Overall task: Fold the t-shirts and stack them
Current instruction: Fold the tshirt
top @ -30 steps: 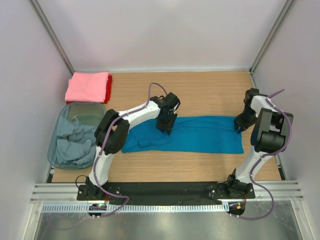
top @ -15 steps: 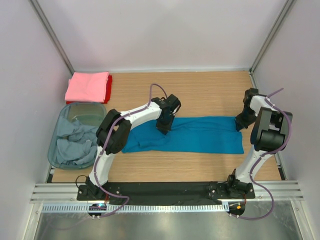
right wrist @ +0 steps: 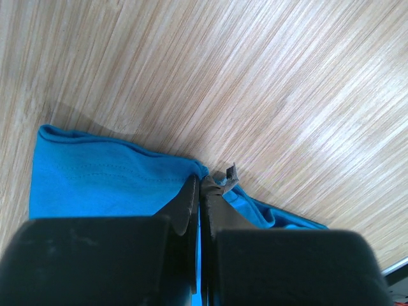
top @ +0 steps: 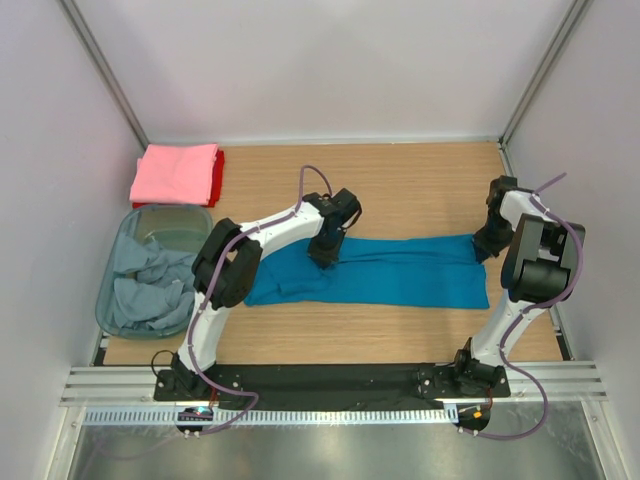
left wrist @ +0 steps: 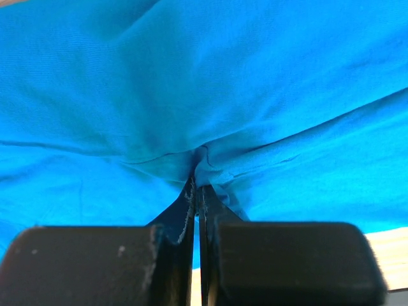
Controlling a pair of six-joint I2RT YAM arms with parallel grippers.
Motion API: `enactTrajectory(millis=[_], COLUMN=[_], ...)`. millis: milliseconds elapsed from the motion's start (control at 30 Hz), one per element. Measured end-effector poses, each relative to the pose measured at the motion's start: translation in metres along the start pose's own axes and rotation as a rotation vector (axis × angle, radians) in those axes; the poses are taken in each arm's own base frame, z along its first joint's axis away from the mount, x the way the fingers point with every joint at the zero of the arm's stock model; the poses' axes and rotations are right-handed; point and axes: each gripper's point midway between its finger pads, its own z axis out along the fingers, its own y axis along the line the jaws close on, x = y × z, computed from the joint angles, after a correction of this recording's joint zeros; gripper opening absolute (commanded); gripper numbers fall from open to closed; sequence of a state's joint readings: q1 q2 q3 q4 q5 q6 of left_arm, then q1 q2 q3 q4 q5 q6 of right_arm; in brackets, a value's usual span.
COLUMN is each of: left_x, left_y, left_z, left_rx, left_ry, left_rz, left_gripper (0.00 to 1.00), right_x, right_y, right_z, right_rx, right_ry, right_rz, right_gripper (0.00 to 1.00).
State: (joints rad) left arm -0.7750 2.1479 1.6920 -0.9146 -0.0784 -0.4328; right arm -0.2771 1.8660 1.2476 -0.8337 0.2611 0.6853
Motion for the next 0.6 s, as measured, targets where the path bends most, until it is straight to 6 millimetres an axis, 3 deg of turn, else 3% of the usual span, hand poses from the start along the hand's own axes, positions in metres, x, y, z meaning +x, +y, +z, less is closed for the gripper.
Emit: enactTrajectory(millis=[267, 467, 600], left_x=[0.005, -0.015, -0.043], left_y=[0.000, 0.007, 0.034], left_z=[-0.002, -0.016, -0.025], left_rx=[0.006, 0.020, 0.031], left_ry=[0.024, -0.002, -0.050], left_rz=[0.000, -0.038, -0.126], left_gripper=[0.35, 0.42, 0.43], right_x=[0.000, -0.001, -0.015], right_y=[0.000, 0.002, 0.010], right_z=[0.000, -0.005, -0.016], right_rx=[-0.005, -0.021, -0.046], right_ry=[0.002, 0.006, -0.023], right_rz=[-0.016, -0.049, -0.058], right_gripper=[0.11, 0.13, 0.04])
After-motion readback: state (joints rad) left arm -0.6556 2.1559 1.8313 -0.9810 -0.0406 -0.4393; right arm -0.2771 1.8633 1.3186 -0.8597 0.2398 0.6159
